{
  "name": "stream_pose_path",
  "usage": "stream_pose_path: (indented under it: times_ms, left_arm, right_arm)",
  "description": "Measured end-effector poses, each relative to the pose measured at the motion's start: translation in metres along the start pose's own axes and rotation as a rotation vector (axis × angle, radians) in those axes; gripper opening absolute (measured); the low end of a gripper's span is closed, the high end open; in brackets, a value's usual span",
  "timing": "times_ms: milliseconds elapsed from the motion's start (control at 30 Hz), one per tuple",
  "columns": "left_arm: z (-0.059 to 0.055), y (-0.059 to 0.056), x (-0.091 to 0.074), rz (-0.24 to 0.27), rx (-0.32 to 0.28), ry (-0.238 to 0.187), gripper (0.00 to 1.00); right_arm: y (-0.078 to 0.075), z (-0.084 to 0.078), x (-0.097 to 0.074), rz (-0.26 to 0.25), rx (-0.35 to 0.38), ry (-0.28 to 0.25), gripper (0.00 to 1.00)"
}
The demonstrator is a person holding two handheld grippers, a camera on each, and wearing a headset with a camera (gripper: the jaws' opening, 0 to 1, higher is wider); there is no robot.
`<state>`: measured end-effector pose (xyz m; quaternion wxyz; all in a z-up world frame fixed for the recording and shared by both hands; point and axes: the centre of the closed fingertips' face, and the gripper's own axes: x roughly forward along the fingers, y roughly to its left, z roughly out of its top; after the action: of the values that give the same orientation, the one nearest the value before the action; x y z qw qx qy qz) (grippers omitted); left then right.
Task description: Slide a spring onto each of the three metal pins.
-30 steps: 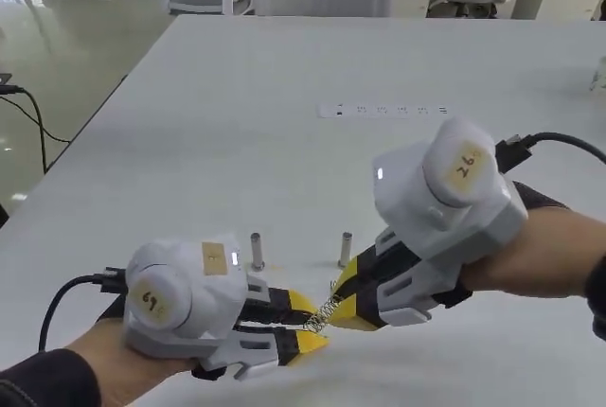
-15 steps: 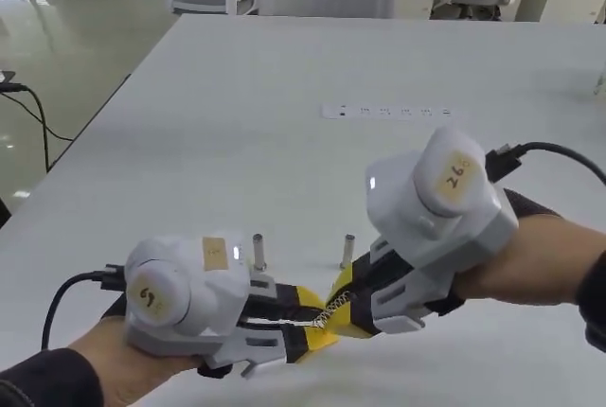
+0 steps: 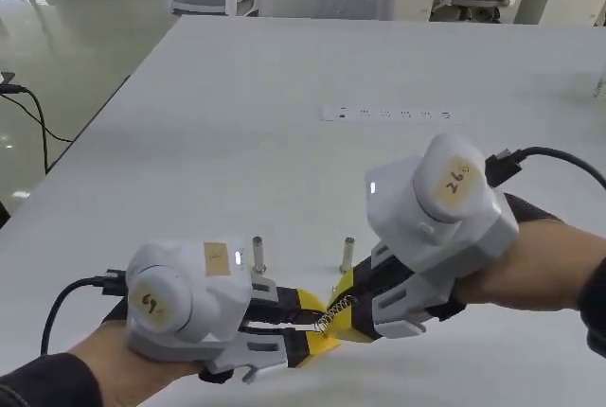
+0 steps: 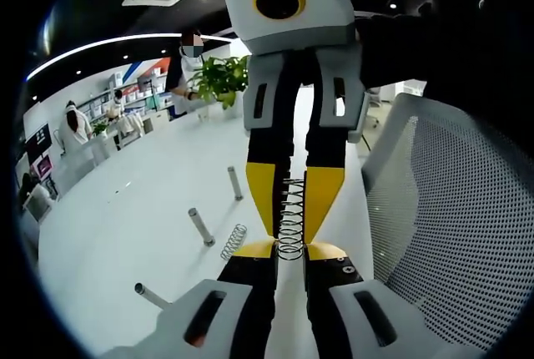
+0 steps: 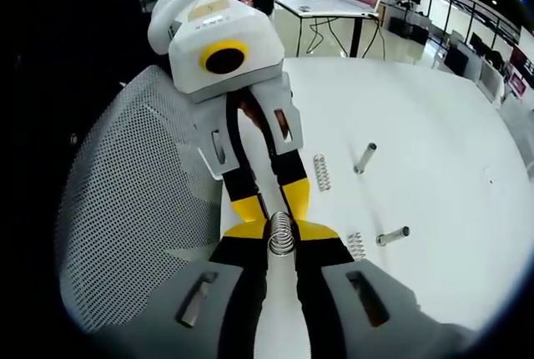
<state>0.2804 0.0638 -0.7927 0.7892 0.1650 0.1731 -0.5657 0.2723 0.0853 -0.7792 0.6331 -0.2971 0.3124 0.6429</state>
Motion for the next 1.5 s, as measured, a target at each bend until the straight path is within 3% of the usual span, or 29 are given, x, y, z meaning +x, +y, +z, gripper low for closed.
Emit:
stream_pose_path:
  times_ms: [367,833,1033,1267,1500]
  left_arm:
    - [-0.003,0.006,-0.003,0.013,-0.068,-0.007,0.25]
    - [-0.011,0.018,-0.014,0.069,-0.127,-0.007,0.46]
    - [-0.020,0.020,-0.019,0.089,-0.164,0.001,0.56]
    - [-0.031,0.025,-0.030,0.129,-0.204,0.004,0.62]
    - [-0.035,0.031,-0.042,0.175,-0.221,-0.005,0.66]
  right_arm:
    - [-0.012,-0.009,-0.009,-0.037,0.020,0.012,0.13]
    - [-0.030,-0.024,-0.029,-0.095,0.057,0.032,0.13]
    - [-0.040,-0.031,-0.039,-0.124,0.076,0.035,0.13]
    - [-0.056,-0.038,-0.056,-0.170,0.104,0.036,0.13]
    - [-0.068,-0.043,-0.069,-0.208,0.109,0.057,0.13]
